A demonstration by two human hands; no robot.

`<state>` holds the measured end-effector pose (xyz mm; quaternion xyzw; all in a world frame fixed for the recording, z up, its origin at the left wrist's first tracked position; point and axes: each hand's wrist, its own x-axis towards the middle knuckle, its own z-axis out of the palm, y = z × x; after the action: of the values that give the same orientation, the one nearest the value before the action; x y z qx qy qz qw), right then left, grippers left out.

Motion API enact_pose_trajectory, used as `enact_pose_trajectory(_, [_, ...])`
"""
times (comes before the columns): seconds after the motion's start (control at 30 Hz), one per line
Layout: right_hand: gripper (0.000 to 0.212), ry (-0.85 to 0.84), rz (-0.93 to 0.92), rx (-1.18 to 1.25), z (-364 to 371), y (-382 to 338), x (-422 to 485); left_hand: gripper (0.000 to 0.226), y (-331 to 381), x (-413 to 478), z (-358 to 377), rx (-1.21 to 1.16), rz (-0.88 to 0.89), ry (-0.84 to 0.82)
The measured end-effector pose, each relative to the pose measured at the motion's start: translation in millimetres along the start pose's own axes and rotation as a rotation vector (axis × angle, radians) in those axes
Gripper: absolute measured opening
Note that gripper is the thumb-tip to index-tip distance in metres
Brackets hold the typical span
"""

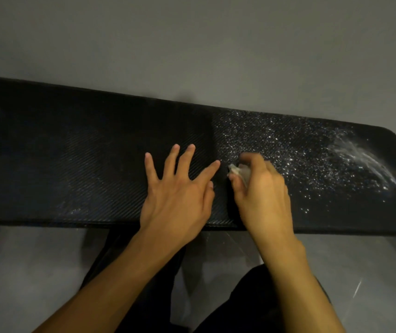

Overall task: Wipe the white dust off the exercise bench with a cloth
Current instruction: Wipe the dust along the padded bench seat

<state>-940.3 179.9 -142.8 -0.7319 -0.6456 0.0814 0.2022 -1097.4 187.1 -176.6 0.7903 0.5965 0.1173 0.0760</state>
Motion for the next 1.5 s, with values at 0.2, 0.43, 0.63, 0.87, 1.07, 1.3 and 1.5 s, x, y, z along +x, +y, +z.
enact_pose_trajectory(0.2, [0.014, -0.030, -0.085, 0.084, -0.8, -3.9, -24.5, 0.056, -0.1, -0.1, -0.9, -0.005, -0.002, 0.002])
enact_pose_trajectory(0.43, [0.022, 0.009, -0.077, -0.015, 7.5, -10.0, 7.1, 0.053, -0.7, -0.9, 0.4, -0.002, -0.009, 0.016])
enact_pose_trajectory(0.63, [0.016, -0.061, -0.093, 0.074, -0.4, -5.8, -11.9, 0.053, 0.1, 0.1, 1.3, -0.008, -0.017, 0.023])
enact_pose_trajectory(0.87, [0.018, -0.046, -0.082, 0.094, 11.9, -22.7, 7.6, 0.054, -0.9, -0.3, -1.5, -0.026, -0.035, 0.014])
enact_pose_trajectory(1.07, [0.019, -0.012, 0.009, 0.048, 11.4, -12.9, 22.9, 0.056, -0.3, -0.1, 0.1, -0.013, -0.040, 0.015])
enact_pose_trajectory(1.3, [0.016, -0.096, -0.038, 0.098, 4.9, -17.9, 9.3, 0.055, -1.3, -1.3, 1.2, -0.008, -0.037, 0.030])
enact_pose_trajectory(1.5, [0.024, -0.034, 0.052, 0.025, 10.9, -24.4, 54.9, 0.057, -2.3, -1.8, 0.8, -0.006, -0.031, 0.012])
